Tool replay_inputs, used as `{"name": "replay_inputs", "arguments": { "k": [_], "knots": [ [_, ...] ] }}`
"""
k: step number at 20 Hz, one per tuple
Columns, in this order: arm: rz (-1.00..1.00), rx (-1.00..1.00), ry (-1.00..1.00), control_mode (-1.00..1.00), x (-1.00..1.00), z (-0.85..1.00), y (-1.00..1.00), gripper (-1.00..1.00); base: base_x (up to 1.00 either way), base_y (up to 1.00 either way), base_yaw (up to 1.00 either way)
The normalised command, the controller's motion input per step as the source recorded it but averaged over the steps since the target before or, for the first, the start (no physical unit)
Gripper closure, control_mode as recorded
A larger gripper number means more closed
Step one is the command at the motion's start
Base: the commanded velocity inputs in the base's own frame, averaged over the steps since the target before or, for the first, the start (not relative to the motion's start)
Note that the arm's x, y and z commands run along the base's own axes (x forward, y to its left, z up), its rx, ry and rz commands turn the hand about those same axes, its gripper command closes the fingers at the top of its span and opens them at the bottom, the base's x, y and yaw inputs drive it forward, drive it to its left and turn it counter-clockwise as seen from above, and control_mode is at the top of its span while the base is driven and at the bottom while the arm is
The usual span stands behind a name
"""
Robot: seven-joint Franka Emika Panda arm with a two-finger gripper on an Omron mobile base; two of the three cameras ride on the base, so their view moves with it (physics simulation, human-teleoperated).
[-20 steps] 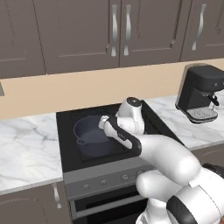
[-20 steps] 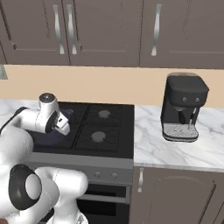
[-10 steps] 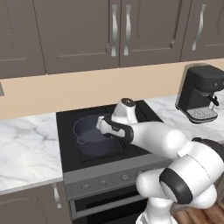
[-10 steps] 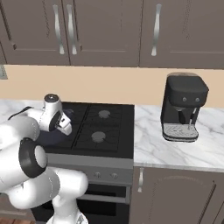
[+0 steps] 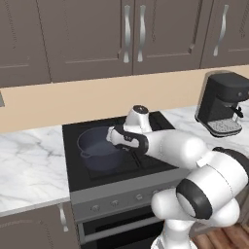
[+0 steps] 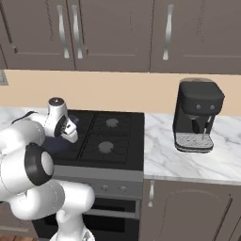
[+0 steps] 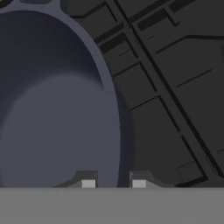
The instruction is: Move the pot and pan from the stove into the sink.
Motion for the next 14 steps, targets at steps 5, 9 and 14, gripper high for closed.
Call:
{"name": "replay_inputs", "arguments": {
  "k": [5, 9, 14],
  "knots": [
    [0.00, 0.01, 0.00, -1.00, 0.00, 0.27, -0.01, 1.00, 0.00, 0.00, 0.00],
    [0.00, 0.01, 0.01, -1.00, -0.12, 0.52, -0.09, 1.00, 0.00, 0.00, 0.00],
    [0.00, 0.00, 0.02, -1.00, -0.39, 0.55, -0.19, 1.00, 0.00, 0.00, 0.00]
  ]
}}
